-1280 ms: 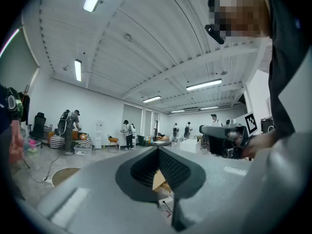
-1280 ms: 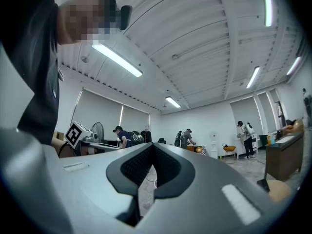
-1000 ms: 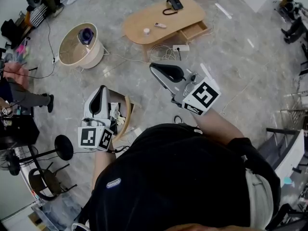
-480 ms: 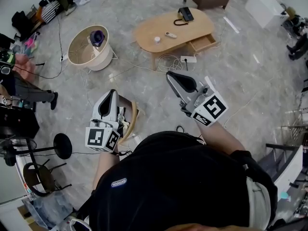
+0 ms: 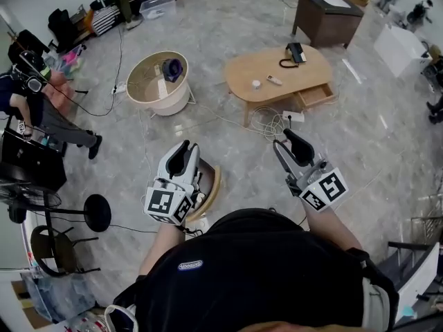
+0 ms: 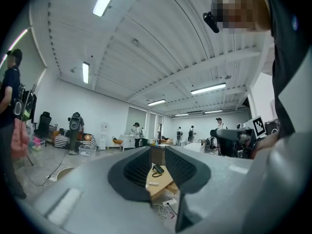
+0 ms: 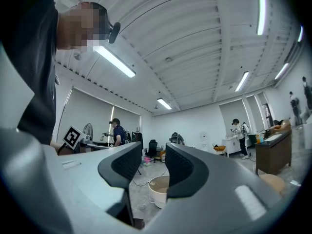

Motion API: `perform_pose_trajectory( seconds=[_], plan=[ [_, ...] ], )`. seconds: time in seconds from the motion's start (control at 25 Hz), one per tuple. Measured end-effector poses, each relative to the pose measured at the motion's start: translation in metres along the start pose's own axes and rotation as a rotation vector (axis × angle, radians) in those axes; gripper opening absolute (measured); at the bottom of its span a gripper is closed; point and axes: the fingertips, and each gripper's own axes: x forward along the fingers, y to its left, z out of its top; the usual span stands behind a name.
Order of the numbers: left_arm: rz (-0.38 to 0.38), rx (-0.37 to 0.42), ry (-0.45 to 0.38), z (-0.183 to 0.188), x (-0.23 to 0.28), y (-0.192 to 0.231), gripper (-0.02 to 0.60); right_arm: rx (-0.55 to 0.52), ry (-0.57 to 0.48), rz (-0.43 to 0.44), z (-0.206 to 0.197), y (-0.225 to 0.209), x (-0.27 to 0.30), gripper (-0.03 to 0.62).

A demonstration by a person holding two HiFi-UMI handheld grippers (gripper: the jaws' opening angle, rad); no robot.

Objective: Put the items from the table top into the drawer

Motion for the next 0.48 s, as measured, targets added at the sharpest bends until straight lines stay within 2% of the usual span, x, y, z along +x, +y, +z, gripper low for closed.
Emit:
perform_pose_trajectory(
  seconds=[0.28, 0.48],
  plan=[
    [-0.025, -0.016, 0.030, -0.012, -0.014, 0.033, 0.187, 0.024, 0.009, -0.031, -0.014, 0.020, 0.011, 0.209],
    [-0.072, -0.022, 0.059, -0.021, -0.013, 0.041, 0.227, 0.029, 0.005, -0.086, -0.020, 0.022, 0.006, 0.246]
  ],
)
